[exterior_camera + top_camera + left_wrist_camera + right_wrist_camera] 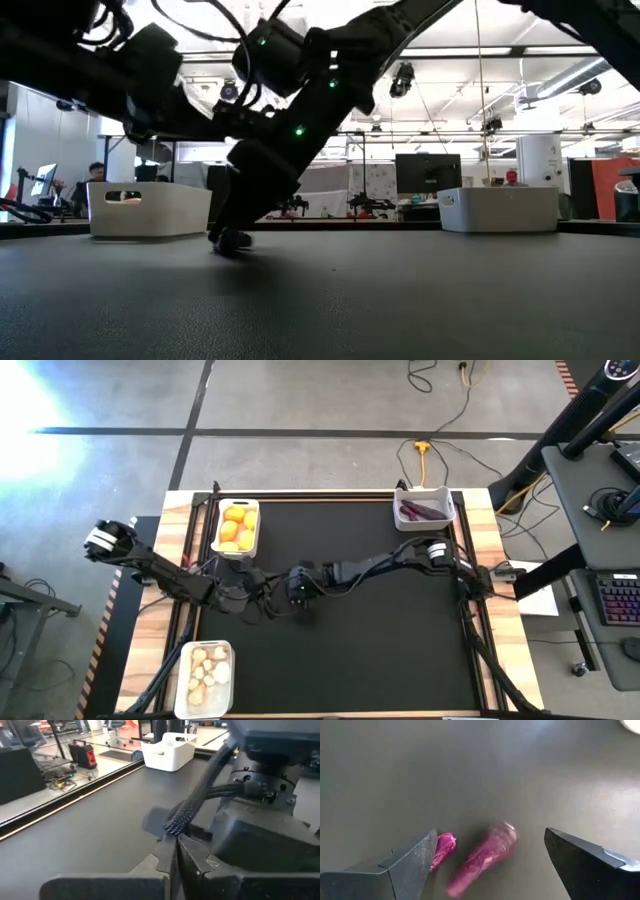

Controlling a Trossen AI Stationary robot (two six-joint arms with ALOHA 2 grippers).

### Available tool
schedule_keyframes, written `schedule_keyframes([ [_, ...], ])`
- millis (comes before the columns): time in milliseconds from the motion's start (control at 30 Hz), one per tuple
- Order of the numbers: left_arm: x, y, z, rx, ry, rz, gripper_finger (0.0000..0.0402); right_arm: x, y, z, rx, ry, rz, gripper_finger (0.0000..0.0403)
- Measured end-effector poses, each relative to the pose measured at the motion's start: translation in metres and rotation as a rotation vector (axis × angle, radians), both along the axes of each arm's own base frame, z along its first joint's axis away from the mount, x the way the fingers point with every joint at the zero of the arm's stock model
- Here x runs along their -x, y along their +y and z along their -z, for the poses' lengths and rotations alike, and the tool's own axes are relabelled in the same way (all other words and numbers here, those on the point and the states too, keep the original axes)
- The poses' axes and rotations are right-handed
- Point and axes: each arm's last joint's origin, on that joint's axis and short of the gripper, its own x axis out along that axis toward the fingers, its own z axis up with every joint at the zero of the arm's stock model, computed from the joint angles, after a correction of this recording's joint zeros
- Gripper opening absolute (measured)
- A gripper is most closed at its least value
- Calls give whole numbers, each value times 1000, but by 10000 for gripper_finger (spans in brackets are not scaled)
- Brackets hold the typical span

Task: Sort produce into baskets
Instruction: Put the small eggplant into the gray bin

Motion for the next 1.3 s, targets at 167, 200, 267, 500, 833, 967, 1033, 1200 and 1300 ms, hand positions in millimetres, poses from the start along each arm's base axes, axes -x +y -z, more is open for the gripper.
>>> schedule_keyframes([
  [167, -7, -1, -2, -42, 19, -17, 0, 1, -8, 3, -60, 22, 73, 363],
  [200, -8, -1, -3, -59, 26, -25, 0, 1, -9, 3, -71, 27, 95, 363],
  [267, -10, -1, -9, -90, 24, -47, 0, 2, -11, 5, -103, 32, 128, 363],
  [500, -18, -4, -43, -220, 25, -34, 0, 4, -12, 7, -158, 40, 204, 332],
  [833, -22, -6, -62, -260, 121, -18, 0, 4, -14, 7, -225, 34, 309, 180],
  [967, -22, -6, -64, -235, 102, -23, 0, 6, -14, 2, -239, 43, 337, 125],
  [1033, -22, -7, -64, -233, 98, -20, 0, 9, -14, -3, -247, 58, 356, 99],
  [1200, -18, -6, -58, -257, 129, -11, 0, 25, -14, -28, -245, 136, 380, 48],
  [1300, -19, -6, -57, -260, 132, -10, 0, 36, -14, -52, -253, 156, 399, 37],
])
